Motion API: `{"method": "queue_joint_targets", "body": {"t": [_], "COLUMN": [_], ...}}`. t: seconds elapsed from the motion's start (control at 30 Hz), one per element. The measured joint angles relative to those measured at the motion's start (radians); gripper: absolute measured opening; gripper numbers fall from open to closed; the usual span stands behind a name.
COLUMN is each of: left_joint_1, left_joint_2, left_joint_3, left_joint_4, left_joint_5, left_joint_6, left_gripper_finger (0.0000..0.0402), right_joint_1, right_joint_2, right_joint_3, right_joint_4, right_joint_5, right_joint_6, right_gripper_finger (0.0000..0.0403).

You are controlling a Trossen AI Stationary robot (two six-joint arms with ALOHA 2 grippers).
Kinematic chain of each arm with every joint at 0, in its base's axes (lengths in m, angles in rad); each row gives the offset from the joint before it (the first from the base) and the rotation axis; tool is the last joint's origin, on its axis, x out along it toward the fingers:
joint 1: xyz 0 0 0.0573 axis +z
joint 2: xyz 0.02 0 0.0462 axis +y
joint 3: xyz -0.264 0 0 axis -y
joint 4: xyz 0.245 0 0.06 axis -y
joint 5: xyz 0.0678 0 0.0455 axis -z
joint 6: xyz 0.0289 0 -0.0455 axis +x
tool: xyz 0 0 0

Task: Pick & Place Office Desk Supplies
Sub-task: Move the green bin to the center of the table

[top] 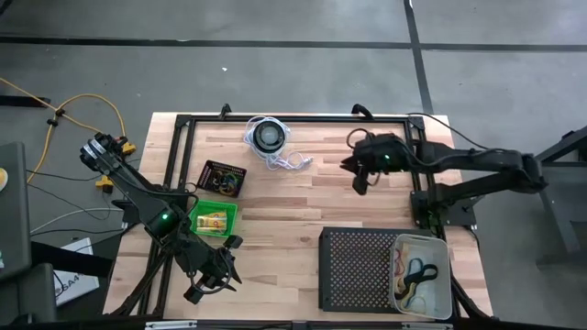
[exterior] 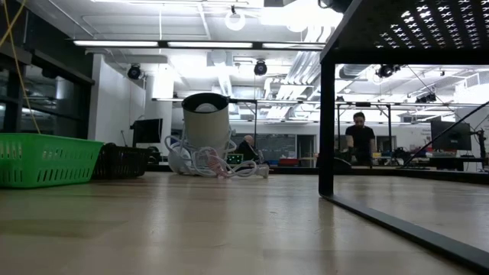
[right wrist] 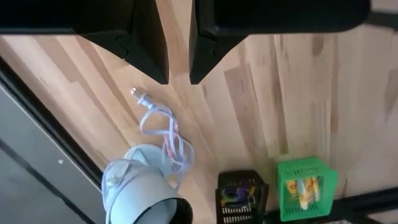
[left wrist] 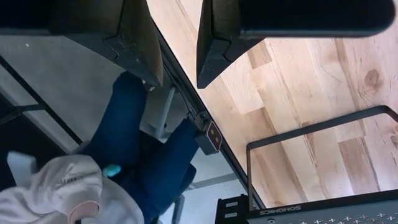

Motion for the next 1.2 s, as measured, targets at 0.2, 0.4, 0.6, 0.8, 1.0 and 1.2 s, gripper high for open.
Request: {"method": "queue_joint_targets", "body": {"t": [0.2, 0.4, 0.6, 0.8, 1.0, 1.2], "left_joint_1": [0.000, 0.000, 0.000, 0.000, 0.000, 0.000], "left_joint_2": [0.000, 0.000, 0.000, 0.000, 0.000, 0.000], "left_joint_3": [0.000, 0.000, 0.000, 0.000, 0.000, 0.000], "left_joint_4": [0.000, 0.000, 0.000, 0.000, 0.000, 0.000], "left_joint_5": [0.000, 0.000, 0.000, 0.000, 0.000, 0.000], "left_joint_6": [0.000, 0.000, 0.000, 0.000, 0.000, 0.000], "left_gripper_finger": [0.0093, 0.0093, 0.0093, 0.0093, 0.0093, 0.0093], "right_joint_1": [-0.095, -0.155, -0.178, -0.177, -0.177, -0.177], "right_joint_2": [0.090, 0.153, 0.185, 0.193, 0.193, 0.193], "right_joint_3": [0.000, 0.000, 0.000, 0.000, 0.000, 0.000], "right_joint_4": [0.116, 0.157, 0.158, 0.158, 0.158, 0.158], "right_joint_5": [-0.045, -0.043, -0.042, -0.030, -0.031, -0.031], "right_joint_6": [-0.001, -0.001, -0.001, -0.001, 0.004, 0.005], "right_gripper_finger": [0.0051, 0.0051, 0.0051, 0.0051, 0.0051, 0.0051]}}
